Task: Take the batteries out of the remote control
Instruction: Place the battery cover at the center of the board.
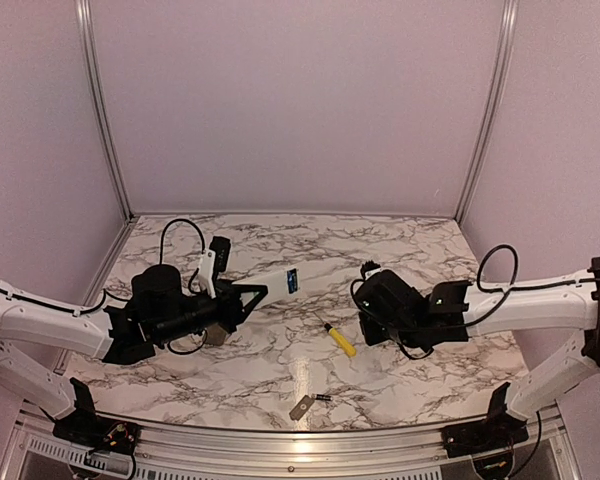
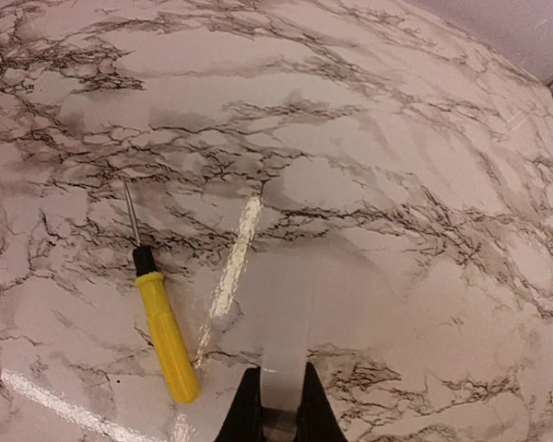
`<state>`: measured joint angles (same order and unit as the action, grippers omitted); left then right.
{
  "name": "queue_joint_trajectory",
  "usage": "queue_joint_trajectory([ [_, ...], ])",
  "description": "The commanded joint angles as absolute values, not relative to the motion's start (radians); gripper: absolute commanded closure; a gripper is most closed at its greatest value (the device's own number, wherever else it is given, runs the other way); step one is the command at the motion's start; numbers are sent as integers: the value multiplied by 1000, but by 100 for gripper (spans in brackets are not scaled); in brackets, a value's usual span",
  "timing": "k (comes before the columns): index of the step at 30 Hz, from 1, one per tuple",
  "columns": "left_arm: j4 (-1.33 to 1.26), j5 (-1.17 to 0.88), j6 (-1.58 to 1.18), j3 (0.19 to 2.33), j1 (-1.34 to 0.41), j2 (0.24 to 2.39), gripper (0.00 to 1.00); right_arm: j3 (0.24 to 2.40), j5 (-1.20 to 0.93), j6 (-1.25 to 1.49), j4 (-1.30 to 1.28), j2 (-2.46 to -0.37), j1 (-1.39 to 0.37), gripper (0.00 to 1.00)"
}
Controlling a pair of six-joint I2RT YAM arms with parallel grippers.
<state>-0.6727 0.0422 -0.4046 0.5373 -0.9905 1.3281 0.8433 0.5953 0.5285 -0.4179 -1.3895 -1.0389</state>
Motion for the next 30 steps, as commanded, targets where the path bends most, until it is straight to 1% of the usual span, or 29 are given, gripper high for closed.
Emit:
queue_joint_trajectory([
  [1, -735, 39, -419, 538, -995, 1325, 100, 833, 662, 579, -503, -1422, -1019, 100],
  [5, -773, 28, -439, 530, -994, 1358, 100, 832, 676, 590, -529, -1467, -1010, 100],
  [11, -789, 29, -459, 513, -995, 1364, 100, 833, 672, 596, -536, -1525, -999, 92],
  [20, -804, 31, -488, 474, -995, 1361, 100, 848, 635, 551, -498, -1547, -991, 59],
  [30, -830, 11, -522, 433, -994, 1376, 100, 830, 543, 466, -389, -1463, -989, 28],
])
